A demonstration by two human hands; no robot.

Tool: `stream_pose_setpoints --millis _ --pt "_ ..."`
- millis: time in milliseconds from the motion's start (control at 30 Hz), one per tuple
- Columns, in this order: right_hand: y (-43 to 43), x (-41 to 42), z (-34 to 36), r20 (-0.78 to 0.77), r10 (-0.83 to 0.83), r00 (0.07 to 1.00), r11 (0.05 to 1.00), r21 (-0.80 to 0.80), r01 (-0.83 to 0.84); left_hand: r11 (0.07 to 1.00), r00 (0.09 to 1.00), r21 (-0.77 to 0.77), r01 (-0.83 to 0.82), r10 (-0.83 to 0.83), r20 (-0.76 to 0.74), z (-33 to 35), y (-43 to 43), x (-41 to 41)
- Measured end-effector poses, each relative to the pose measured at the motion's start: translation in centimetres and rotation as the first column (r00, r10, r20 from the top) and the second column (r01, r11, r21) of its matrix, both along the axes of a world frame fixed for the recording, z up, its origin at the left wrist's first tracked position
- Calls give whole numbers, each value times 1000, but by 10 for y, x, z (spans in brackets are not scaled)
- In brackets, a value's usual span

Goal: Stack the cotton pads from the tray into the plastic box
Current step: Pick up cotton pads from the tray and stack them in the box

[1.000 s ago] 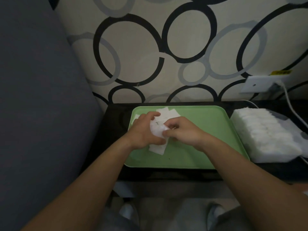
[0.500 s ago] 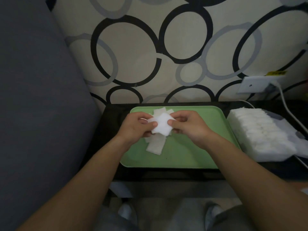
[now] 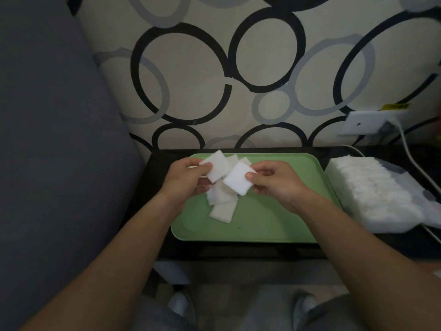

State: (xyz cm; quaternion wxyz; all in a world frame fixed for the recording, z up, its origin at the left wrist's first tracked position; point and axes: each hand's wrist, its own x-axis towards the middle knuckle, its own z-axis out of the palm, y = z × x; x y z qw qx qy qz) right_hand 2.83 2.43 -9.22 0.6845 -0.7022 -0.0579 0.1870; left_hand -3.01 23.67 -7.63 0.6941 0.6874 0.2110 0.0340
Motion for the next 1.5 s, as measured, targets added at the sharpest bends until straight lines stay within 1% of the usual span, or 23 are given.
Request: stream_pose_setpoints --millis 67,133,200,300,367,500,800,967,1033,1100,1167,1233,1300,1367,1400,1500 --pt "-1 0 -1 -19 -19 1000 1000 -23 19 995 999 -100 -9 12 31 3 -2 -1" --pt "-1 -1 -1 -59 -17 998 999 -45 15 982 997 -188 35 -22 67 8 -7 -4" --pt "1 -3 0 -94 10 996 999 -30 -13 973 992 -206 103 -86 89 12 -16 -7" --pt "6 -6 4 -136 58 989 996 76 -48 975 986 -154 158 -149 72 13 -29 -10" --pt "8 -8 7 -151 81 985 987 152 -57 981 989 -127 145 -140 51 13 -35 -10" --pt "8 -10 11 -137 125 983 973 209 -95 992 991 1 127 -127 29 12 -39 -8" --pt "3 -12 14 -143 144 979 973 200 -114 979 991 164 120 -127 38 11 -45 -7" --pt "4 -11 15 -185 145 972 971 214 -104 962 993 254 100 -111 31 8 -47 -4" --pt "4 -11 16 -195 164 967 968 221 -120 945 994 314 91 -104 26 5 -46 -1" --pt "3 -12 17 -162 189 968 969 192 -157 918 994 388 76 -99 41 1 -46 2" --pt "1 -12 14 -107 207 972 972 133 -193 910 995 410 62 -91 51 -1 -46 3" --pt "0 -10 11 -85 221 972 972 95 -213 925 991 364 110 -128 25 -3 -42 2" --pt "-1 -9 9 -68 242 968 969 75 -237 954 979 224 199 -202 -7 -4 -36 1" --pt "-1 -9 8 -28 265 964 964 36 -264 961 963 67 268 -267 -14 -3 -30 -2" --pt "0 -9 8 4 271 963 963 3 -271 958 959 43 284 -284 -10 -3 -27 -2" --pt "7 -11 9 101 272 957 958 -123 -259 953 955 72 295 -295 -20 -4 -21 -3"
